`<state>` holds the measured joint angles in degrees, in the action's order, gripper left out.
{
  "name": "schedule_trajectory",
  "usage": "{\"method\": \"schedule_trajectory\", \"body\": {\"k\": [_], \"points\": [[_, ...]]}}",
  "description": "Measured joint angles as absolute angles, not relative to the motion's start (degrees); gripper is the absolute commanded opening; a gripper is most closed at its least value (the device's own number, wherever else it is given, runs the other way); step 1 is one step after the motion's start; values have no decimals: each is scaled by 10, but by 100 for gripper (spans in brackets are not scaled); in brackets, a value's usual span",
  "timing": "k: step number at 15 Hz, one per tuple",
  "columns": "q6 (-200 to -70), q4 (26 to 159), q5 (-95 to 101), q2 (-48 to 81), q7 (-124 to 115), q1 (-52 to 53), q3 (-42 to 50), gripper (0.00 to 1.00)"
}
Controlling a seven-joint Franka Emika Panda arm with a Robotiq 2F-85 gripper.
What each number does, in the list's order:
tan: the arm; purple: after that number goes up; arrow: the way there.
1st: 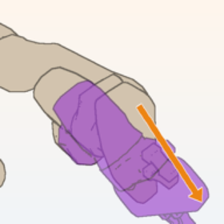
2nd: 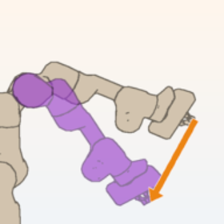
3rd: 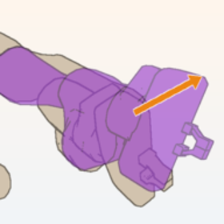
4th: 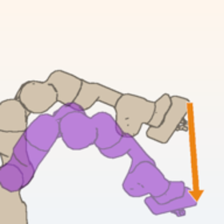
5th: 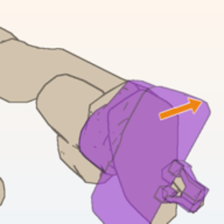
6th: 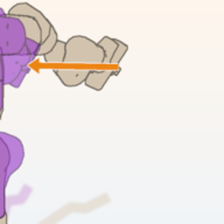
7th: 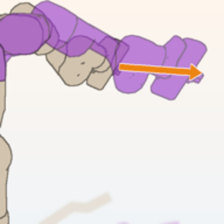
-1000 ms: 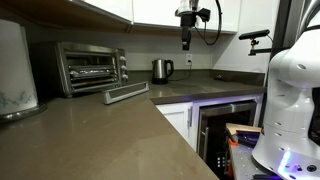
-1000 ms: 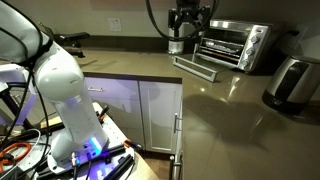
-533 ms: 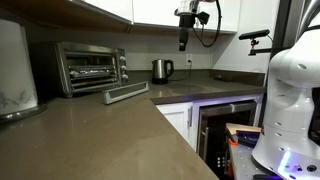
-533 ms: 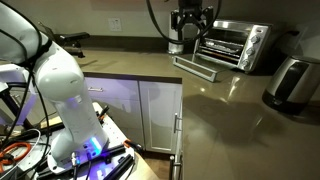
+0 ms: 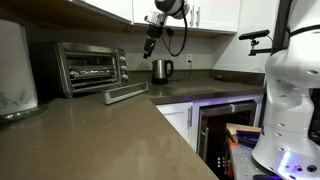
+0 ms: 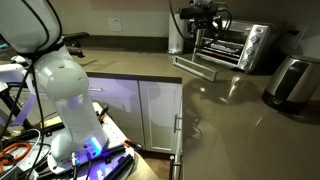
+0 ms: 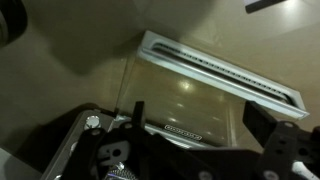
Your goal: Close the door of the microwave oven
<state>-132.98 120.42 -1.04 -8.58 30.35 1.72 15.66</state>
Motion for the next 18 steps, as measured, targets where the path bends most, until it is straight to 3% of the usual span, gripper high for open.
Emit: {"method": "schedule_trajectory", "body": {"k": [4, 9, 18], "points": [[-1251, 1094, -53, 25, 365, 5, 133, 100], [-1086, 1067, -51, -7, 377, -24, 110, 100], [-1074, 1068, -75, 26, 373, -25, 72, 100]]}}
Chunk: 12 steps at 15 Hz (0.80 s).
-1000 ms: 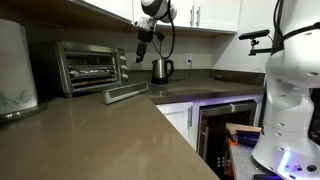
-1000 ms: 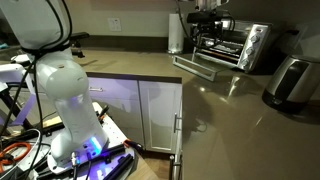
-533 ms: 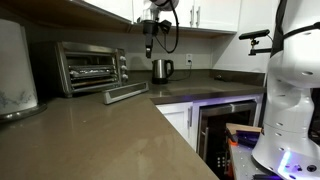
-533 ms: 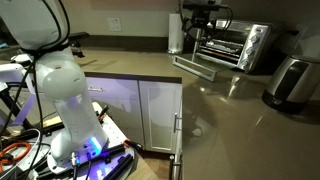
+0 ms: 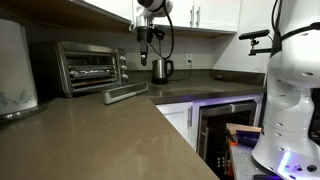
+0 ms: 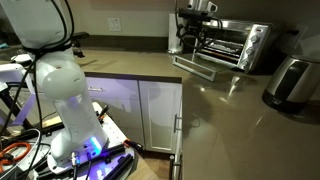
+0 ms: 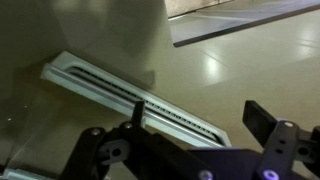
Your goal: Close the door of the microwave oven
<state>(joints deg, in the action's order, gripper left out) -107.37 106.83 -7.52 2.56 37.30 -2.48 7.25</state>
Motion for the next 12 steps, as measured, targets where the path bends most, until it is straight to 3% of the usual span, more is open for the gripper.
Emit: {"method": "schedule_trajectory", "body": {"k": [5, 6, 7, 9, 12], "points": [[-1060, 1069, -110, 84, 342, -22, 35, 100], [-1053, 1069, -112, 91, 331, -22, 32, 93], [-1049, 1069, -112, 96, 318, -22, 29, 78], [-1047, 1070, -112, 104, 289, -22, 25, 78], [-1047, 1070, -112, 114, 257, -22, 21, 89]]}}
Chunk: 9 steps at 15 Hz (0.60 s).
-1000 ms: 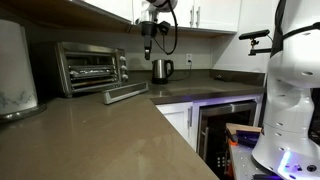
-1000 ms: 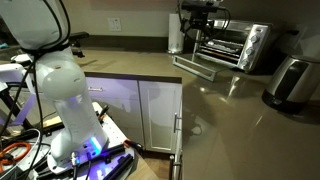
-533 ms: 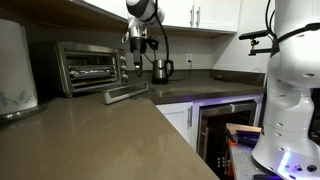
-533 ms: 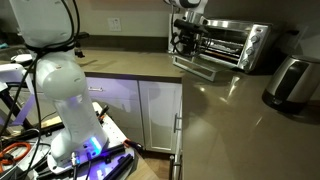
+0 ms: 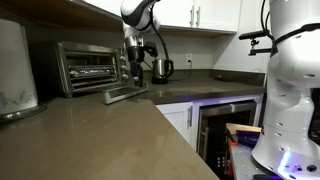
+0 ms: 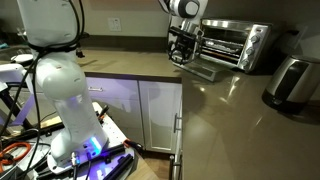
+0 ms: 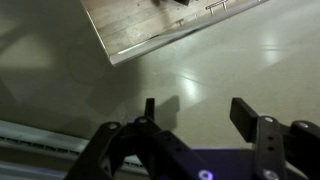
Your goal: Close the door of the microwave oven
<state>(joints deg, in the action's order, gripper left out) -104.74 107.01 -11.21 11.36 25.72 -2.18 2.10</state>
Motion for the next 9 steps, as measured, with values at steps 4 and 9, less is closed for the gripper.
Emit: {"method": "schedule_trajectory", "body": {"k": [4, 9], "points": [[-1051, 1067, -112, 128, 225, -22, 20, 100], [-1060, 1056, -108, 156, 178, -22, 20, 97]]}}
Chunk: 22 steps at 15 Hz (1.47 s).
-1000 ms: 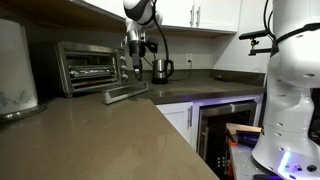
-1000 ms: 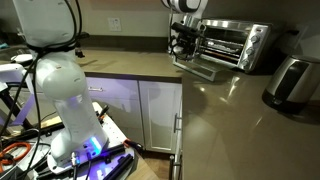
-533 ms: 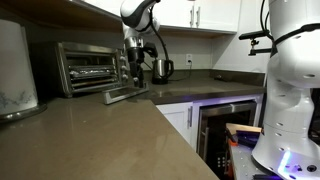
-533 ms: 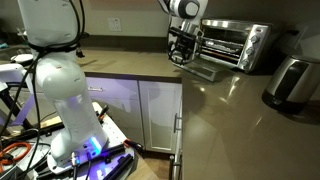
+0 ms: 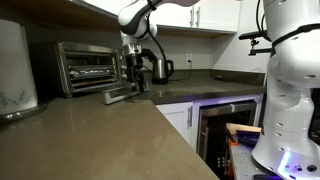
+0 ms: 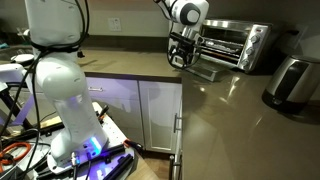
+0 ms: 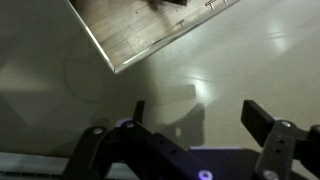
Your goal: Close the door of the microwave oven
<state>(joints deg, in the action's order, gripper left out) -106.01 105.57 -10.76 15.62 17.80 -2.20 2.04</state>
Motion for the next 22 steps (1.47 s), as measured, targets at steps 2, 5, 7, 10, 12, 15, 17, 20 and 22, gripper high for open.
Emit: {"method": "schedule_trajectory", "body": {"k": [2, 5, 7, 10, 12, 15, 17, 20, 22], "points": [[-1073, 1049, -97, 168, 157, -22, 21, 98], [-1101, 1038, -59, 181, 124, -21, 21, 91], [-1122, 1035, -33, 187, 104, -18, 20, 97], [-1146, 1035, -6, 191, 80, -13, 20, 100], [-1159, 1035, 11, 193, 63, -10, 20, 100], [-1175, 1035, 45, 193, 31, -3, 21, 100], [-1176, 1035, 70, 193, 4, 4, 22, 100], [-1176, 1035, 106, 193, -35, 15, 23, 100], [-1176, 1035, 127, 193, -57, 21, 23, 100]]}}
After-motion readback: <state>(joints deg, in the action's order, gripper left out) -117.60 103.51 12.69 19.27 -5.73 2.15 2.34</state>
